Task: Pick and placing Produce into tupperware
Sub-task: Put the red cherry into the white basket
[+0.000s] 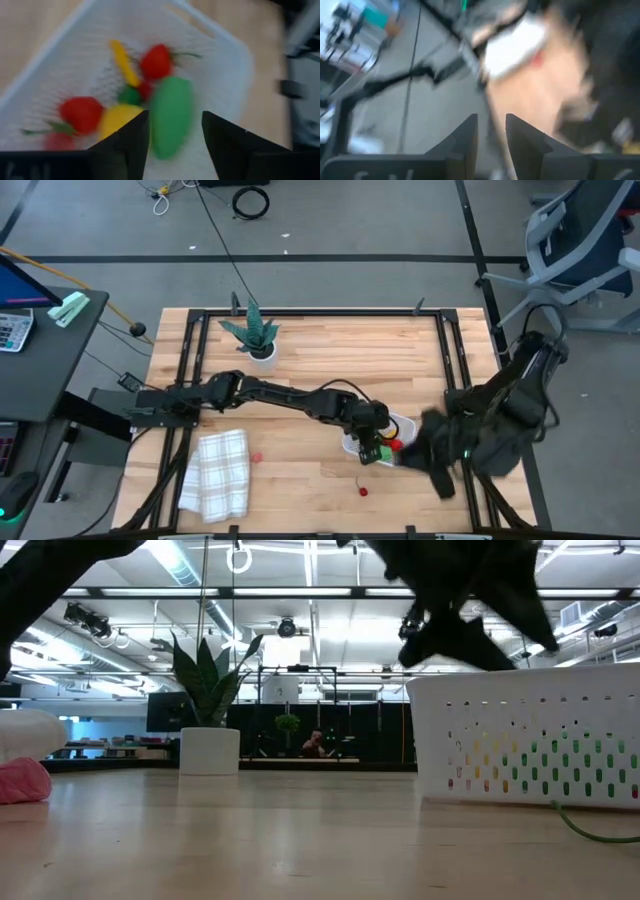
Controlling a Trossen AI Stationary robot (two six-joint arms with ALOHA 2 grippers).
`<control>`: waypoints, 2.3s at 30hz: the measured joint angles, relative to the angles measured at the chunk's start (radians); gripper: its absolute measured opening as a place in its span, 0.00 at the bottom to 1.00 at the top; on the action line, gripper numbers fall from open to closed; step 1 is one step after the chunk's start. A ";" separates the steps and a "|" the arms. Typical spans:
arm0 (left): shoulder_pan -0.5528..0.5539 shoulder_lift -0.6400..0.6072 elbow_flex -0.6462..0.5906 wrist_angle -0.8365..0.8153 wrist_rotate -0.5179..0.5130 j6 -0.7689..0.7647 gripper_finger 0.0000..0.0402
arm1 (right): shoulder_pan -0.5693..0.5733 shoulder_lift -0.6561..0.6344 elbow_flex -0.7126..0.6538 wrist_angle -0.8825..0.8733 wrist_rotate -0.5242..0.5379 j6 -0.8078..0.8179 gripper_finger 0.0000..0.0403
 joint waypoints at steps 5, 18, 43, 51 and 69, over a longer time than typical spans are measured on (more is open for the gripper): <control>-0.002 -0.004 0.157 -0.187 0.174 -0.009 0.47 | 0.088 0.112 0.000 -0.005 -0.181 0.232 0.27; -0.076 -0.159 0.118 -0.553 0.288 0.002 0.30 | 0.055 0.436 0.000 -0.025 -0.397 0.296 0.27; -0.428 -0.164 0.117 -0.910 0.273 0.069 0.28 | -0.285 0.651 0.000 -0.036 -0.657 0.040 0.49; -0.493 -0.164 0.117 -0.910 0.249 0.060 0.28 | -0.295 0.679 -0.020 -0.069 -0.646 0.066 0.49; -0.571 -0.164 0.117 -0.910 0.207 -0.107 0.25 | -0.385 0.711 -0.079 -0.064 -0.704 0.066 0.49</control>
